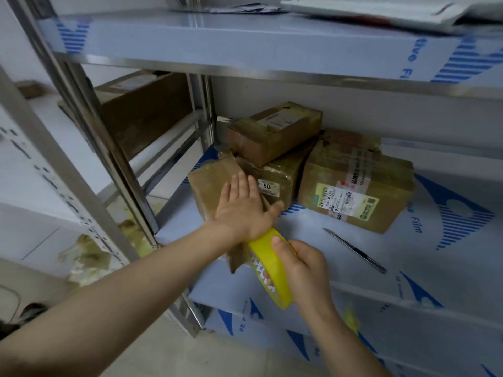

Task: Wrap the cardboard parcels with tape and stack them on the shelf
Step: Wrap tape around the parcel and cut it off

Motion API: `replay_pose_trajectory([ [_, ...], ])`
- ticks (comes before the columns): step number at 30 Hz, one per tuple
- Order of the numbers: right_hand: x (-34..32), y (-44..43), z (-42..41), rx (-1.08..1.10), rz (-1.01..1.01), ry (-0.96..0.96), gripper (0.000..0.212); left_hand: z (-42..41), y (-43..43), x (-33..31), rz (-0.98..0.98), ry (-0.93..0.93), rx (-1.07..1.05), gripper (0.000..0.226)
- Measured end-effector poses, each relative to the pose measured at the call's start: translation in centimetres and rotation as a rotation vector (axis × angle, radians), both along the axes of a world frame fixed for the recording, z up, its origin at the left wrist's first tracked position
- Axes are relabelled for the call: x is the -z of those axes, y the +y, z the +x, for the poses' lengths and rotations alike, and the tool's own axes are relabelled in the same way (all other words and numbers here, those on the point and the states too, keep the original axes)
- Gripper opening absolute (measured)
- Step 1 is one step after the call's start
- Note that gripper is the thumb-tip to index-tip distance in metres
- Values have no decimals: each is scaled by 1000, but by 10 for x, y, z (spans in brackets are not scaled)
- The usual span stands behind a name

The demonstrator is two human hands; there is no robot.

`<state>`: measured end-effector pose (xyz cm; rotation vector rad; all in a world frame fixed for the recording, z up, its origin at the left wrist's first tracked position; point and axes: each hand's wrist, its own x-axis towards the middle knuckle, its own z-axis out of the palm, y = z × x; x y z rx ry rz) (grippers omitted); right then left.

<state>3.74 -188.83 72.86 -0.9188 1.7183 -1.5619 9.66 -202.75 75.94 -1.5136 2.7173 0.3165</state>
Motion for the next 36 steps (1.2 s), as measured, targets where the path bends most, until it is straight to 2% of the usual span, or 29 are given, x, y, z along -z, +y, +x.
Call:
replay_pose_trajectory([
  [3,-3,-3,1,-13,-22,-14,51,0,3,-1,67,8,40,74],
  [6,-7,-6,0,-28,-18,-5,52,0,-6,-2,82,12,60,75],
  [10,-4,-3,-3,-61,-9,19,49,16,-36,-2,-117,-91,-11,103],
  [13,-5,-4,-1,-53,-8,-6,48,23,-61,-3,-24,-45,-191,118],
  [15,-5,-6,0,-45,-2,-15,48,22,-72,-3,-100,-32,-200,109],
  [17,-6,-4,1,-58,8,-16,50,26,-86,-3,-254,58,-217,80],
  [18,-6,-3,1,-71,16,-35,50,30,-93,-3,-264,153,-236,64],
  [20,-6,0,-2,-80,29,-72,45,44,-106,2,-111,422,-319,47],
  [23,-9,0,-5,-70,81,-88,38,67,-102,13,411,963,-551,59],
  [24,-13,1,-5,-84,93,-107,39,72,-98,17,541,1067,-602,63],
  [26,-30,6,-5,-153,93,-166,44,75,-93,21,660,1161,-632,60],
  [28,-59,13,-11,-323,57,-239,34,72,-90,15,716,1169,-676,46],
  [30,-98,18,-21,-564,-63,-218,20,67,-83,6,902,1164,-725,35],
  [32,-131,13,-25,-699,-138,-180,26,64,-72,3,1064,1161,-741,33],
  [34,-155,-6,-22,-640,-143,-140,22,57,-63,2,1055,1198,-693,38],
  [36,-167,-32,-18,-465,-130,-94,24,51,-54,-7,949,1314,-616,44],
])
